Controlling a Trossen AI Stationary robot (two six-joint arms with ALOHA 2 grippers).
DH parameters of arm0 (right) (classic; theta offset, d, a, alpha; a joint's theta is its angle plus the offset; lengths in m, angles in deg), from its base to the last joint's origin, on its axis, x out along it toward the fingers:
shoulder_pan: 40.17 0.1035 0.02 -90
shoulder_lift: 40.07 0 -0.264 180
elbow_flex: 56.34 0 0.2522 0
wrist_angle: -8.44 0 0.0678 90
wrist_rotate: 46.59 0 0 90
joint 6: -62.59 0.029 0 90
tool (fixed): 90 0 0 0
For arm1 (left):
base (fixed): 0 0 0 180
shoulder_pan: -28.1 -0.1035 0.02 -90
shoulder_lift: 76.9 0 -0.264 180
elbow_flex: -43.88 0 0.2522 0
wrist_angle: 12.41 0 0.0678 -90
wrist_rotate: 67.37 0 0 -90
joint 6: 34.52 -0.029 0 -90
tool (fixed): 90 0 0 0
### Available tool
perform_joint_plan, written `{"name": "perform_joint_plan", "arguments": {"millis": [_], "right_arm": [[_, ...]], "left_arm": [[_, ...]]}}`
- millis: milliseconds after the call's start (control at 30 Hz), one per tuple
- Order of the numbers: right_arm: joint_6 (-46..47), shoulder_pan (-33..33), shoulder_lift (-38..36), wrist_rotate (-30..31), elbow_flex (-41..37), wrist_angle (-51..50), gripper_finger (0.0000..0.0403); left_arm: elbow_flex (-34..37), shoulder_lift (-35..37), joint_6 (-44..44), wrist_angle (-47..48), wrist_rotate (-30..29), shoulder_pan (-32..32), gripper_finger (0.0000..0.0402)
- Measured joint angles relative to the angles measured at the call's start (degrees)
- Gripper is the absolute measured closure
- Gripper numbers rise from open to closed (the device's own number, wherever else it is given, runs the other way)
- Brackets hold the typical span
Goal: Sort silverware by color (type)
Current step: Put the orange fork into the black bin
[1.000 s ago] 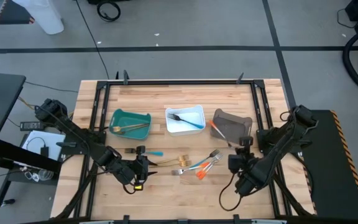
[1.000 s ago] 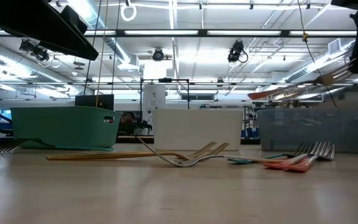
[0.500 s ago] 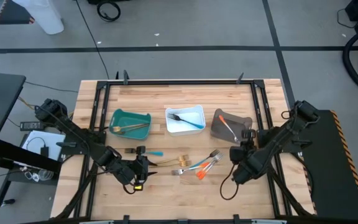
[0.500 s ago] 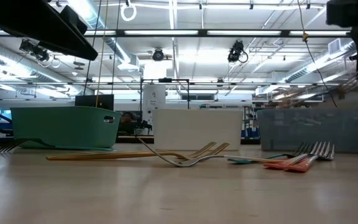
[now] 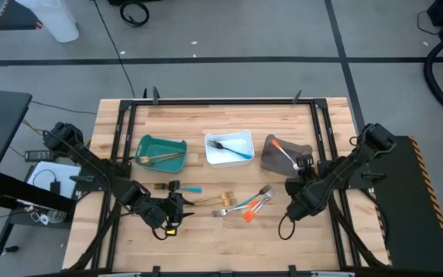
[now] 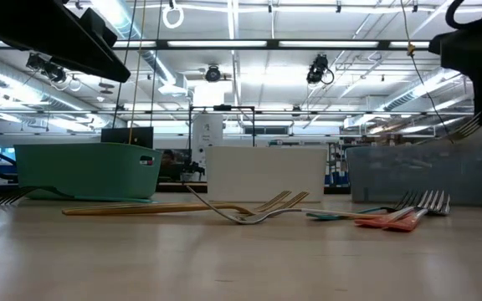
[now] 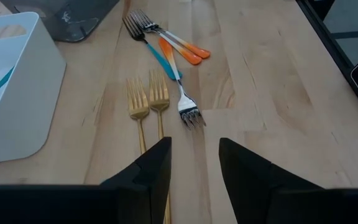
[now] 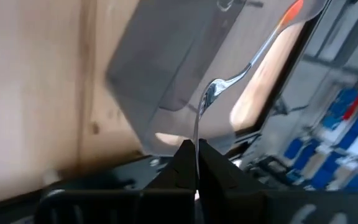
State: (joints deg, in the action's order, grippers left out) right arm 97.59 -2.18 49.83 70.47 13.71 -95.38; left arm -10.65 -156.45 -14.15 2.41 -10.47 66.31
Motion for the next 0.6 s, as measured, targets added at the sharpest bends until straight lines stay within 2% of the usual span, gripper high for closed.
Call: {"name": "perform_joint_plan", "arguments": {"millis": [233, 600], "right_arm": [[-6.2, 0.0, -1.2, 2.0, -1.7, 0.2, 0.0395], [-7.6, 0.0, -2.7, 0.3, -6.1, 1.5, 0.0388]], "left_arm": [[0.0, 0.0, 0.0, 0.0, 0.0, 0.0, 0.0257], [0.0, 0.0, -0.1, 0.0, 0.0, 0.0, 0.0257]]}}
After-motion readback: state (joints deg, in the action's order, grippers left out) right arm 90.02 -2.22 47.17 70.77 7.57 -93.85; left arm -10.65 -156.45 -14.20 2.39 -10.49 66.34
